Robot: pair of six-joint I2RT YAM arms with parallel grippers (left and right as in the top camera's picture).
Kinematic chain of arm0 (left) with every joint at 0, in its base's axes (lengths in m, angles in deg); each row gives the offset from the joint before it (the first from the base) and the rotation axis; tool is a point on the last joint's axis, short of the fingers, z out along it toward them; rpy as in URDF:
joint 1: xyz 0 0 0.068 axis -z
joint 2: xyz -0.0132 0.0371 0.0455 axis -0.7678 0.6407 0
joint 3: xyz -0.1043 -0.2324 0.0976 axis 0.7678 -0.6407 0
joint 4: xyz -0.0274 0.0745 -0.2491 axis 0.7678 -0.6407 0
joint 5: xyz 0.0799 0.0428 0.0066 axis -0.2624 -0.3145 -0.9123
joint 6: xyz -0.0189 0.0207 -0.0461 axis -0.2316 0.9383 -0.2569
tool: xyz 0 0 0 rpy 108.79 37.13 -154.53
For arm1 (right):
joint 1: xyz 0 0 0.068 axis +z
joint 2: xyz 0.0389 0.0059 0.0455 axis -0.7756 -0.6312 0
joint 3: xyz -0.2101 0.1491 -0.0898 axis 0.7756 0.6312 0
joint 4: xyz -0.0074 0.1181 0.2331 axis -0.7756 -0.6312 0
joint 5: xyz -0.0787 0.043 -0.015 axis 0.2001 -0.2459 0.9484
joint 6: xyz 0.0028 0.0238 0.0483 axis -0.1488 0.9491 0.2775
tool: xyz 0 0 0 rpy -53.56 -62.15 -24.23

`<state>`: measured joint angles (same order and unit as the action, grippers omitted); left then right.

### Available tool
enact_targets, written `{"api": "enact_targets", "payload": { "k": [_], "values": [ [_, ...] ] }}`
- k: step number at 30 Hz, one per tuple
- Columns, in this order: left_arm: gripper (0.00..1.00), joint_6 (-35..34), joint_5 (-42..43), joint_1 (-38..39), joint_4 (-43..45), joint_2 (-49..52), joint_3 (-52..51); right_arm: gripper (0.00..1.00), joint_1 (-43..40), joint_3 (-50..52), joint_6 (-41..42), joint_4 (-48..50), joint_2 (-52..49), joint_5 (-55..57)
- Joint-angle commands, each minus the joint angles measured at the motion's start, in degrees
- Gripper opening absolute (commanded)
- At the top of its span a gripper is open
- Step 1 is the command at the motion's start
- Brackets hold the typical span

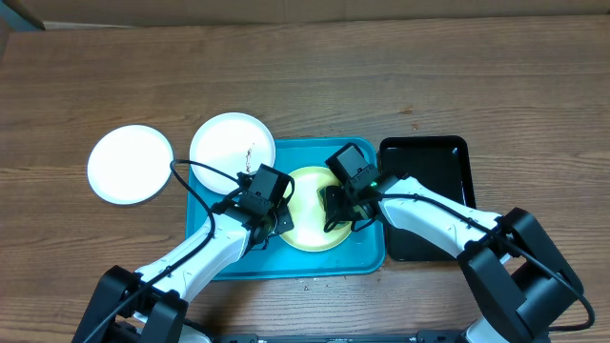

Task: Clean dirty plates on tray and stack at the side
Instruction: 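Scrub the yellow plate with the sponge held by the right gripper, then return the sponge to the black tray with the right gripper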

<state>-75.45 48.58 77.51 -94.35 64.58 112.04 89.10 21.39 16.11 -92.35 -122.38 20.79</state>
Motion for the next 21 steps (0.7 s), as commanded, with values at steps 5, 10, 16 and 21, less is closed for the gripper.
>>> {"api": "enact_targets", "payload": {
  "k": [5, 10, 16, 21],
  "values": [
    [0.08, -0.35, 0.22, 0.17, 0.11, 0.61, -0.31, 0.04, 0.7, 1.92, 1.79, 2.16, -1.2, -9.92],
    [0.09, -0.35, 0.24, 0.17, 0.04, 0.61, -0.31, 0.04, -0.07, 0.74, 1.2, 7.23, -0.61, -15.5],
    [0.09, -0.33, 0.07, 0.17, -0.2, 0.61, -0.31, 0.04, -5.09, -7.76, -2.51, 1.75, 4.76, -20.0],
    [0.09, -0.35, 0.09, 0.17, -0.15, 0.61, -0.31, 0.04, -7.93, -9.97, -4.98, -4.63, 8.61, -16.74]
  ]
}}
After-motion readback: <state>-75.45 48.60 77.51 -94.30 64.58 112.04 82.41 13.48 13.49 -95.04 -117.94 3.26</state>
